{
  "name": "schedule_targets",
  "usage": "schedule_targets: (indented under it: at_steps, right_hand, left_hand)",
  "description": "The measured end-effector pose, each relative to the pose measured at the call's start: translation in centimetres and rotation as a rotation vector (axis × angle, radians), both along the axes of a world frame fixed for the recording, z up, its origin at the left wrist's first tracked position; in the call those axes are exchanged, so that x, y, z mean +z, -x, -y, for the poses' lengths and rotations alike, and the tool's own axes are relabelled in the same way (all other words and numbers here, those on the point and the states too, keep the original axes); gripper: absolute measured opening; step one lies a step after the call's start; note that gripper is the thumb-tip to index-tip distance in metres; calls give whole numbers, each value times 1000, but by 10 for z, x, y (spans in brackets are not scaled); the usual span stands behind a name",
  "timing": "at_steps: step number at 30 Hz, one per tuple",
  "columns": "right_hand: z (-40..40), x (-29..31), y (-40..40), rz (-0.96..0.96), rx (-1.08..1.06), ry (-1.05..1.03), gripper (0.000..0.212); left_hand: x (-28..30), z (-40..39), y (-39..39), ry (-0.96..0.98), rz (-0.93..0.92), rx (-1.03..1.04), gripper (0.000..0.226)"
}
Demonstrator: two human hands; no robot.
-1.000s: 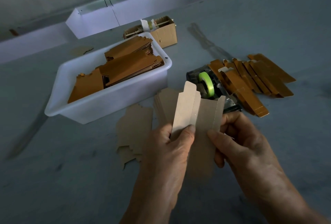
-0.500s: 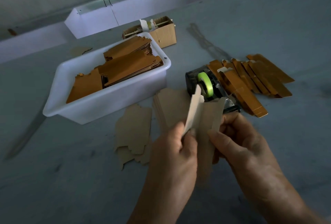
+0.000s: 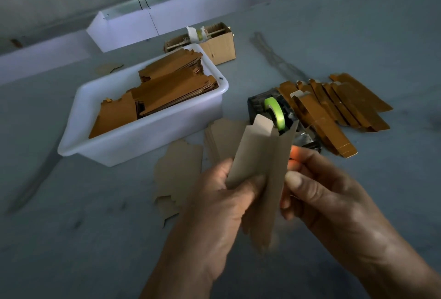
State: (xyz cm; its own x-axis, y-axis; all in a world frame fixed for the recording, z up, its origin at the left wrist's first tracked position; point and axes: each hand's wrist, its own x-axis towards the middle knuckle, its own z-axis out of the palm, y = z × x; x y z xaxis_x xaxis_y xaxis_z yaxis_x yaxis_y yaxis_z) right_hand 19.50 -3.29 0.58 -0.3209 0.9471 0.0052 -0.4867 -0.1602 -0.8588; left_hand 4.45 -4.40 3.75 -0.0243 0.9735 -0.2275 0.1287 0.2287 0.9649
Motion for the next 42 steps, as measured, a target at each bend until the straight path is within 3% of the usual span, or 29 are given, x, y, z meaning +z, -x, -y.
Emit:
schedule_targets:
  at_steps: [6,11,14,20,24,27,29,31,33,36,42]
  right_hand:
    - [2,3,3,229,-117,66,28]
    - [3,5,-1,243,-65,105,38]
    - [3,5,-2,237,-57,111,40]
    - [2,4,-3,254,-79,120,42]
    - [2,4,-4,231,-40,127,39]
    - [3,5,-6,190,-13,134,39]
    - [2,6,-8,136,3,148,48]
    - [-1,7,-10,101,36,175,61]
    - [-5,7,-15,106,92,250,68]
    - [-10,11,-22,209,242,256,65]
    - [-12,16,-23,301,520,211,42]
  left_hand:
    - [1,7,-4,122,180,-222,35]
    - [5,4,3,279,532,-301,37]
    - [9,4,4,309,641,-323,33]
    - [10,2,6,306,537,-304,34]
    - [8,-3,11,337,565,-294,40]
    - [7,-6,16,327,612,-258,27]
    - [6,-8,23,270,483,-203,23]
    - [6,-9,33,184,194,-195,30]
    - [10,-10,40,100,-4,-273,22]
    - [17,-14,44,-56,-223,-406,12]
    - [28,-21,35,-220,-470,-491,50]
